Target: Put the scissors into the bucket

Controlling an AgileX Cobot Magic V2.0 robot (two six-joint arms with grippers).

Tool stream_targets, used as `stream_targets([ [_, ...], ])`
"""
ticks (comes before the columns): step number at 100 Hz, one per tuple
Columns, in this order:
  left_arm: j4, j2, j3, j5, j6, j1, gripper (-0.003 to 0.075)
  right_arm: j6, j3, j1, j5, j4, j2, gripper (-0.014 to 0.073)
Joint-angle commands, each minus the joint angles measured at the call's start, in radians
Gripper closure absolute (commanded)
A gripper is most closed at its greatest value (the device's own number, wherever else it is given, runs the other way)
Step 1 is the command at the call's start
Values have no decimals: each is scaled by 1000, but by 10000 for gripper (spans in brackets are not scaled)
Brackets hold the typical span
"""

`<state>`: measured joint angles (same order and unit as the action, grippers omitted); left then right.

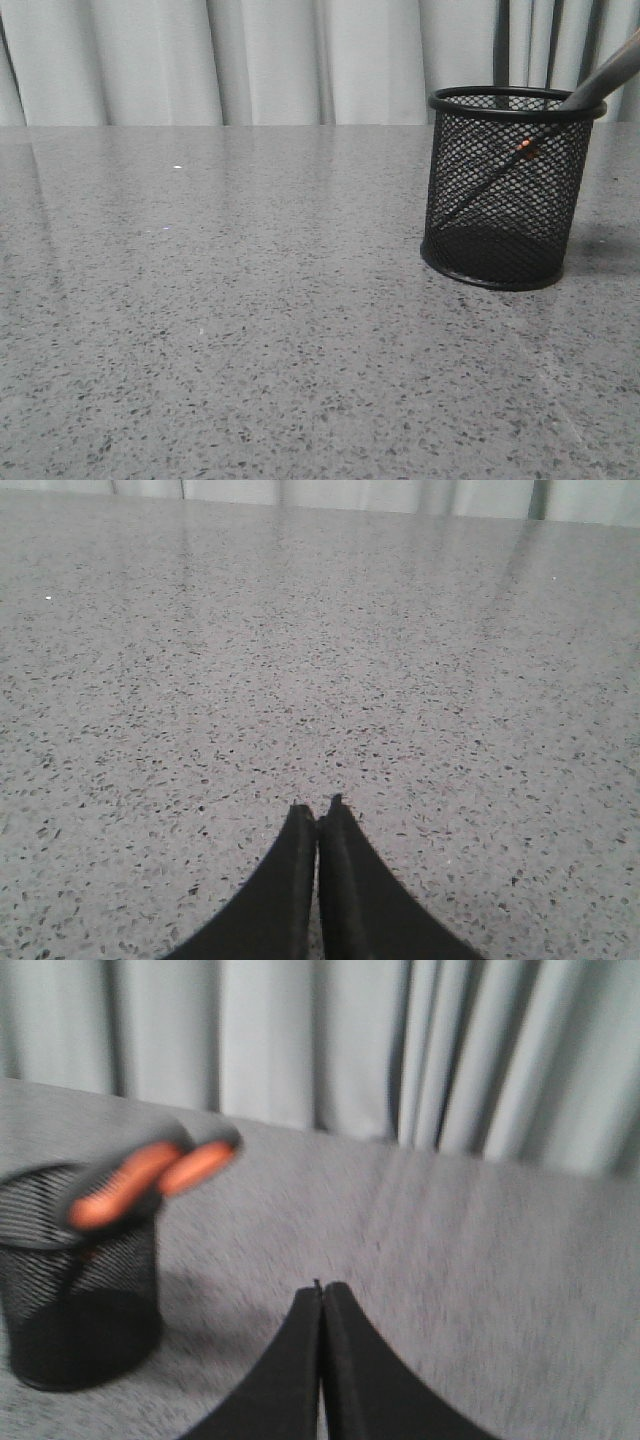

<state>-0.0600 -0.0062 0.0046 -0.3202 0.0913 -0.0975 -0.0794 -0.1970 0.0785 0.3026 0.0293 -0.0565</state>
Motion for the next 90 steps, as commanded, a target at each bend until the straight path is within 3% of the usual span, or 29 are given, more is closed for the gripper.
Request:
stream_targets([
  [1,10,-17,45,70,8,3,740,45,102,-47,-196,20,-14,654],
  [13,10,-17,45,70,8,3,740,45,228,-67,-247,20,17,654],
  [30,10,-17,45,70,8,3,740,45,225,-67,-1,21,87,654],
  [90,10,-17,45,70,8,3,740,43,225,-67,-9,21,87,654],
])
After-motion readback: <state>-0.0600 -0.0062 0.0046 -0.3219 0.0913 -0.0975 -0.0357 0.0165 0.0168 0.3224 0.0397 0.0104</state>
